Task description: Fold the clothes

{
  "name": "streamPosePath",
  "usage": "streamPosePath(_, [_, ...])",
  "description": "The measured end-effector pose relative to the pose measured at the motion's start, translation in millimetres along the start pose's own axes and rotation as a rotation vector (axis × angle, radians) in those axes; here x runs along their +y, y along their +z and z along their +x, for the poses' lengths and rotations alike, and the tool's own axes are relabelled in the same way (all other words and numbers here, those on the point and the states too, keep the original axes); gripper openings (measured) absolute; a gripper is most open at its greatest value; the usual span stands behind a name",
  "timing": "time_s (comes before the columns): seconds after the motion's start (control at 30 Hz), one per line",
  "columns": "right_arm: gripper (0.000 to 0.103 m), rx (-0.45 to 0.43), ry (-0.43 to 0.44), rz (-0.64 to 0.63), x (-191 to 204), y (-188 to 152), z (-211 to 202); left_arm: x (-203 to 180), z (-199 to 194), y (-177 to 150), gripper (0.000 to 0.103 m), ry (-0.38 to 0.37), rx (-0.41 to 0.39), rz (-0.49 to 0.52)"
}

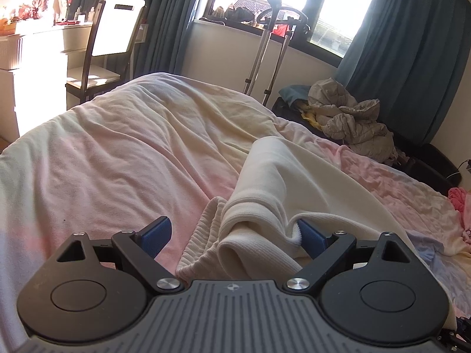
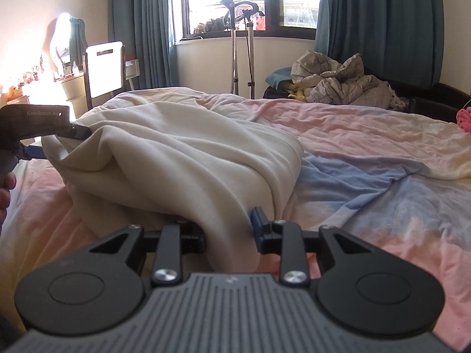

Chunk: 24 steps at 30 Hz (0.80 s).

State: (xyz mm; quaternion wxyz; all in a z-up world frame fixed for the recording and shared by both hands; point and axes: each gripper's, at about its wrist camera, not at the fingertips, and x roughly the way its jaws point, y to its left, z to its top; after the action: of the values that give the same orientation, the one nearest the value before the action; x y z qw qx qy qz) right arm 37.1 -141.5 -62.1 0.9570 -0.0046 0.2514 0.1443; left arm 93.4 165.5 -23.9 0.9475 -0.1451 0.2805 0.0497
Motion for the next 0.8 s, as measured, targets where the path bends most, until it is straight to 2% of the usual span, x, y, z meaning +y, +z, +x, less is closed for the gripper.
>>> streamPosePath(0.17, [0.032, -0.047, 0.059, 0.016, 6.2, 13.7, -17.4, -13.8, -6.8, -5.5, 0.093, 0.029, 0.005, 0.068])
streamPosePath(0.4, [0.032, -0.136, 0.180, 0.075, 0.9, 29.0, -36.4, -16.1, -4.8, -12.1, 0.093, 0.040, 0.059, 0.050])
streamPosePath(0.53, [0.033, -0.230, 0.134, 0.005, 7.8, 37.1, -47.6, -13.6, 1.6, -12.7, 0.093, 0.054, 0.069, 0.042])
streamPosePath(0.6, [0.033, -0.209, 0.101, -0.001, 5.5, 35.0, -38.2, -12.9, 3.2, -12.6, 0.093, 0.058, 0.066, 0.037])
streamPosePath(0.67, [0.033, -0.122, 0.064, 0.010, -0.8, 26.3, -16.0, -12.4, 5.3, -12.7, 0.094, 0.063, 0.065, 0.030])
streamPosePath(0.73, [0.034, -0.041, 0.062, 0.040, -9.5, 12.7, 5.9, -10.7, 7.2, -12.7, 0.094, 0.063, 0.072, 0.013])
streamPosePath(0.77, [0.040, -0.017, 0.065, 0.057, -12.4, 6.3, 13.7, -9.7, 7.3, -12.8, 0.094, 0.059, 0.076, 0.001])
streamPosePath(0.8, [0.042, -0.005, 0.064, 0.068, -12.7, 1.2, 18.4, -9.0, 6.2, -12.9, 0.094, 0.057, 0.077, -0.011])
